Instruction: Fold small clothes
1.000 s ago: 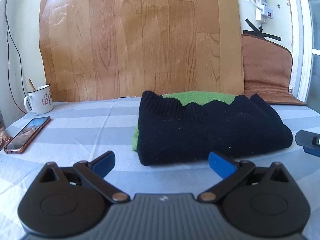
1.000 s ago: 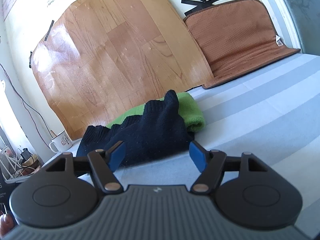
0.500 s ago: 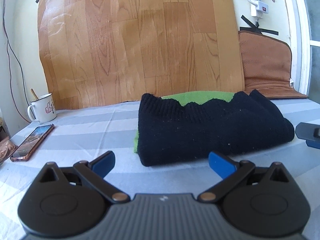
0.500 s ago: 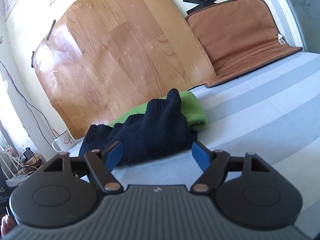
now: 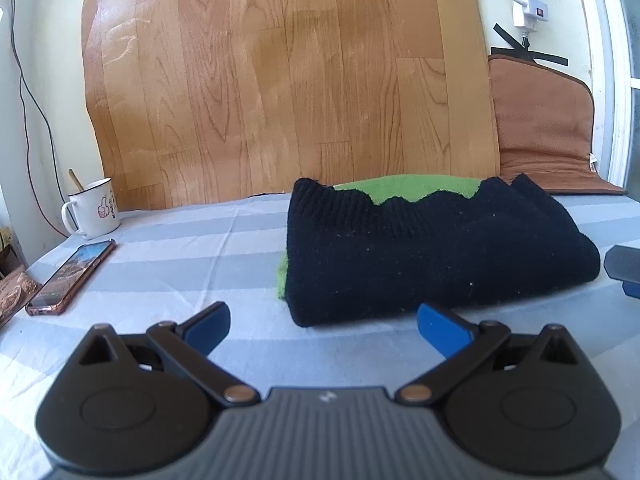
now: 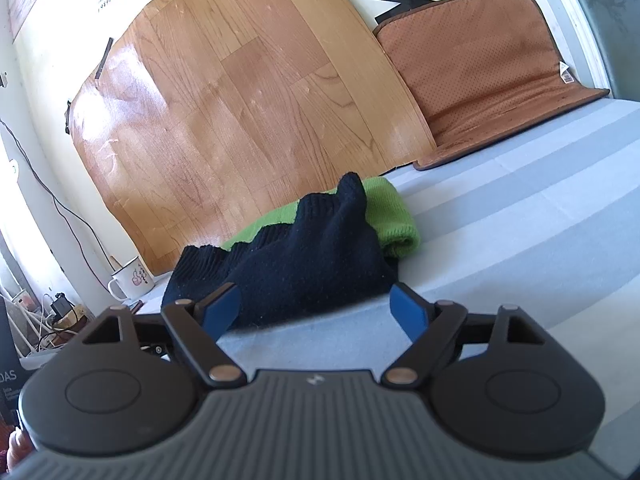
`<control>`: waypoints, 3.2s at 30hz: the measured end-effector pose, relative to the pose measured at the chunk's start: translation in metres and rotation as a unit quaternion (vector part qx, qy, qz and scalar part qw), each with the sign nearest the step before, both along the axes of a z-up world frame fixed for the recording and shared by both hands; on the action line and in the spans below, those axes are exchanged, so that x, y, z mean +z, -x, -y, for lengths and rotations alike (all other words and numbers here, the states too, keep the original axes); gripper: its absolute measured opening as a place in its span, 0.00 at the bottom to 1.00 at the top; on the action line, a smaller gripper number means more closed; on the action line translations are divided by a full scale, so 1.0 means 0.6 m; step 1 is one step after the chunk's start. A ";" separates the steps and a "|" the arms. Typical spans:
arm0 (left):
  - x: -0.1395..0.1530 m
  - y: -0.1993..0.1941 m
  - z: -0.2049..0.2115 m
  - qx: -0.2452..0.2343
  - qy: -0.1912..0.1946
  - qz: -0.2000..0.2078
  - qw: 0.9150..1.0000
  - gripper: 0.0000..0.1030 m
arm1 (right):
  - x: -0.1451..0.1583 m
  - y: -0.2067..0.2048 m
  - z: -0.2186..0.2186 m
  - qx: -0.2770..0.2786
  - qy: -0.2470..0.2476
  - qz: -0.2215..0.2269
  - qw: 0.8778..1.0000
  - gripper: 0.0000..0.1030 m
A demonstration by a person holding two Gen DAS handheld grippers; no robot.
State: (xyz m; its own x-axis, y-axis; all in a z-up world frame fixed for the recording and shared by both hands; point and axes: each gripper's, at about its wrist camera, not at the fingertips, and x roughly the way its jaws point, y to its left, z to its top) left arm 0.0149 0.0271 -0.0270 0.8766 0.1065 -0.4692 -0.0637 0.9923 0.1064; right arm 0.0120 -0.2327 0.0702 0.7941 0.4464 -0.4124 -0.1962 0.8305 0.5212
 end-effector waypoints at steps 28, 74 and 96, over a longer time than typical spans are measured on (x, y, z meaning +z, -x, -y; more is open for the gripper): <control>0.002 0.014 0.009 -0.027 0.008 -0.034 0.999 1.00 | -0.004 0.000 0.005 -0.008 -0.016 -0.006 1.000 0.83; 0.002 0.037 0.046 -0.011 -0.009 -0.123 0.992 1.00 | -0.003 0.006 0.014 -0.008 -0.031 0.004 0.999 0.83; -0.002 0.037 0.043 -0.013 0.007 -0.135 0.991 1.00 | -0.003 0.005 0.013 -0.008 -0.030 0.004 1.000 0.83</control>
